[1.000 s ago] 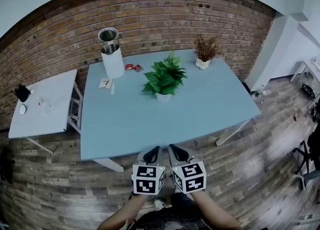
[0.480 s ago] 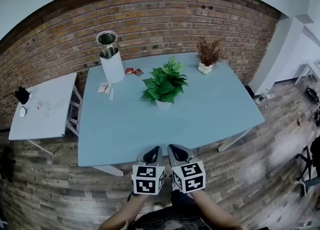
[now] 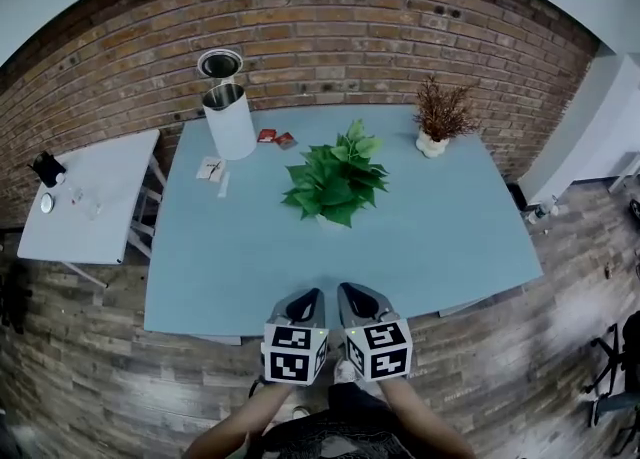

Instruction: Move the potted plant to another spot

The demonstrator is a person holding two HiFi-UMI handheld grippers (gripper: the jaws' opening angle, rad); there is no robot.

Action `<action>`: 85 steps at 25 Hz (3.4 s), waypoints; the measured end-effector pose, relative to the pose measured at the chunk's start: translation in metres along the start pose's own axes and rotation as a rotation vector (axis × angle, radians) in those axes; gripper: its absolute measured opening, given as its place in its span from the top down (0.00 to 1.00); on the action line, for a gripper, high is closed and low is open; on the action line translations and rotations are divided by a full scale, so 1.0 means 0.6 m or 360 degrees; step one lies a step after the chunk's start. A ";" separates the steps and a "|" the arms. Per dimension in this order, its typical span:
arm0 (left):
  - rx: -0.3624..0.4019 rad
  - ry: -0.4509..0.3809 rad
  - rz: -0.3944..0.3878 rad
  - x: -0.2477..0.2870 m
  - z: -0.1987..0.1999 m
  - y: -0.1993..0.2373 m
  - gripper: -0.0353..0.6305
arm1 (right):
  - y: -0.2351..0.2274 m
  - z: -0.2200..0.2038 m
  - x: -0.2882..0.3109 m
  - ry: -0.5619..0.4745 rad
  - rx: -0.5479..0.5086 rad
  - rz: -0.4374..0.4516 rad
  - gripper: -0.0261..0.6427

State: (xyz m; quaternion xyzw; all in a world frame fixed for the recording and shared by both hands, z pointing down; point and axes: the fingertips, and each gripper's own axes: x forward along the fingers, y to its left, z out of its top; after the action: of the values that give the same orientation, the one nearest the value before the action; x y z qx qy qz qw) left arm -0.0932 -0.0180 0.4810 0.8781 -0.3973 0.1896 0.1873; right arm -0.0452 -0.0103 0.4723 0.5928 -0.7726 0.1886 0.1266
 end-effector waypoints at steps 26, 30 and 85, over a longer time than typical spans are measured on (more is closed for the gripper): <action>-0.0089 0.0078 0.0285 0.142 0.050 0.050 0.95 | -0.114 0.037 0.132 0.0038 -0.0045 0.0154 0.88; -0.0094 0.0084 0.0304 0.147 0.052 0.059 0.95 | -0.128 0.040 0.149 0.0044 -0.0041 0.0124 0.83; -0.0008 0.0137 -0.0102 0.197 0.078 0.203 0.95 | -0.172 0.020 0.350 0.0134 -0.0076 -0.0451 0.24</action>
State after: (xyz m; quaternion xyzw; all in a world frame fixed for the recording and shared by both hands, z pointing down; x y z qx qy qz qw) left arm -0.1061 -0.1894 0.5197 0.8810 -0.3610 0.2202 0.2123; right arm -0.0008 -0.2213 0.5640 0.6844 -0.6795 0.1751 0.1982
